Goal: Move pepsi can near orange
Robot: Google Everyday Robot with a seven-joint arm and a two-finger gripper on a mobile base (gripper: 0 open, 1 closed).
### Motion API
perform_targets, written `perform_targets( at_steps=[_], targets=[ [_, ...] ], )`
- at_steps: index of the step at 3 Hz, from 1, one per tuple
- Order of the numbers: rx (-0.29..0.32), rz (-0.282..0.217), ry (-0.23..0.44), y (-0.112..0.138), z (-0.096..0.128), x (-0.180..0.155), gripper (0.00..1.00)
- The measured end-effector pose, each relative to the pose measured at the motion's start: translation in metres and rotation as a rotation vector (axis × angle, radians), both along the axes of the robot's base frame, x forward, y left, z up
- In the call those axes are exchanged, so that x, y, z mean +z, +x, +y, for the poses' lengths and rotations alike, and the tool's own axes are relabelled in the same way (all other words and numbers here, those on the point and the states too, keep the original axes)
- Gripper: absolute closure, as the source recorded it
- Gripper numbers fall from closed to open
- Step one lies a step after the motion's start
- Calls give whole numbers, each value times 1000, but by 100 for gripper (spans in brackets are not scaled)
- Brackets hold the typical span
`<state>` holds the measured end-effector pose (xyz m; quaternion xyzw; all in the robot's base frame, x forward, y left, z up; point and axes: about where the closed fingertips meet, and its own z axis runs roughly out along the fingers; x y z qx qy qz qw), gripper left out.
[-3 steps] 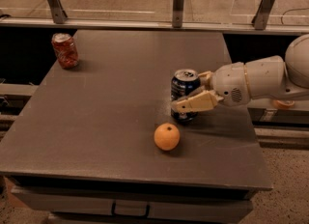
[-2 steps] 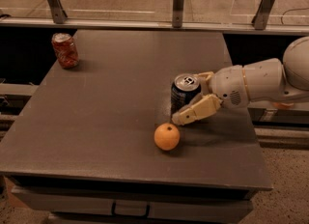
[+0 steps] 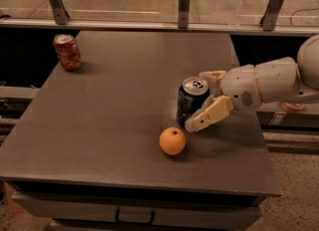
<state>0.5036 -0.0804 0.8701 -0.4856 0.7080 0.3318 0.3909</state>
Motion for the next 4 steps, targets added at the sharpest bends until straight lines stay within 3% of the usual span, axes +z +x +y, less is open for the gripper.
perform_targets(
  at_steps=[1, 3, 4],
  targets=[
    [-42, -70, -35, 13, -21, 28, 0],
    [-81, -401, -246, 39, -65, 180, 0],
    [-100, -481, -244, 43, -70, 222, 0]
  ],
)
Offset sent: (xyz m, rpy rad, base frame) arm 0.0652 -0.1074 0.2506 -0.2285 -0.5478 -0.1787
